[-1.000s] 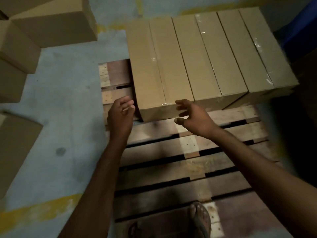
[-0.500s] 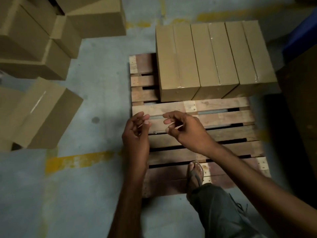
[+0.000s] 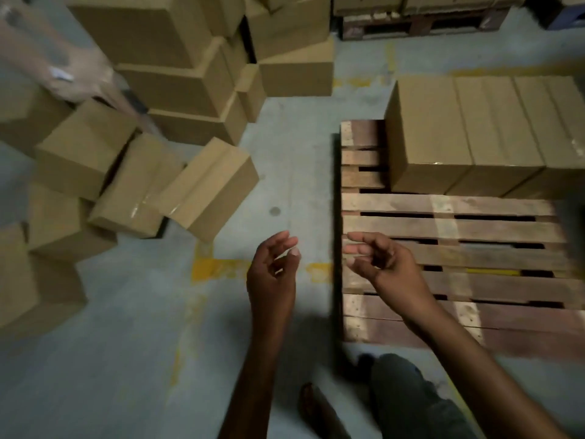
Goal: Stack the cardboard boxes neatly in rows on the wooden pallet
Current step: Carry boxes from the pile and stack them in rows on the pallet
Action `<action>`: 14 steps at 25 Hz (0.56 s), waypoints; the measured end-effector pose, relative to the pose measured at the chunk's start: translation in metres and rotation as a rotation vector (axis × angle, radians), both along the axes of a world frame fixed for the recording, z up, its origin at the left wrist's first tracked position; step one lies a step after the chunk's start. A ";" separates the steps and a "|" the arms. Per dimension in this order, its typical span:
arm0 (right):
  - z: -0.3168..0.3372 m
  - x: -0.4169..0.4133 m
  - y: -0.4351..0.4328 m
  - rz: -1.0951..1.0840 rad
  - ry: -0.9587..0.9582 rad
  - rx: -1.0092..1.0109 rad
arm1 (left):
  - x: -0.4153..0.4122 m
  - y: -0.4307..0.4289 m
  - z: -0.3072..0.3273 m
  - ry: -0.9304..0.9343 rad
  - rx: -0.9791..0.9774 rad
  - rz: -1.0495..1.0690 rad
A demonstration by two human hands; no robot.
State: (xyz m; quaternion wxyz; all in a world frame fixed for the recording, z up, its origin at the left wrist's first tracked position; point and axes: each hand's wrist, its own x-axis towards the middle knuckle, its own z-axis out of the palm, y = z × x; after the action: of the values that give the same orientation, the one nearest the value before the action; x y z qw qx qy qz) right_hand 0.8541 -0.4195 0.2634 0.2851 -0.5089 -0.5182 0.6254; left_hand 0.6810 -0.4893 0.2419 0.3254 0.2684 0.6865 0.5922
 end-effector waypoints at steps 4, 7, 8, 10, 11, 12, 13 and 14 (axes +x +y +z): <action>0.013 -0.069 -0.017 0.078 0.014 -0.016 | -0.063 -0.020 0.019 0.029 0.014 0.061; 0.017 -0.125 -0.005 0.122 0.025 0.004 | -0.116 -0.011 0.028 0.054 0.017 0.067; 0.018 -0.144 0.002 0.126 0.025 0.002 | -0.134 -0.005 0.031 0.053 0.013 0.063; 0.018 -0.185 0.021 0.115 0.033 -0.001 | -0.173 0.009 0.032 0.052 0.002 0.044; 0.016 -0.205 0.031 0.111 0.037 -0.007 | -0.192 0.016 0.030 0.058 -0.016 0.037; 0.013 -0.225 0.042 0.100 0.038 -0.012 | -0.212 0.024 0.027 0.061 -0.033 0.027; 0.009 -0.245 0.055 0.085 0.031 -0.020 | -0.234 0.034 0.024 0.060 -0.050 0.014; 0.006 -0.265 0.065 0.078 0.022 -0.037 | -0.253 0.042 0.021 0.054 -0.074 0.006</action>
State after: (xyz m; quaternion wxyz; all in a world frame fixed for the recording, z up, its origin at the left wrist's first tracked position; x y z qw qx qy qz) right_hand 0.5893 -0.3546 0.2692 0.2568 -0.4863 -0.5229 0.6512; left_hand 0.4277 -0.4472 0.2628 0.3150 0.2701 0.7172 0.5599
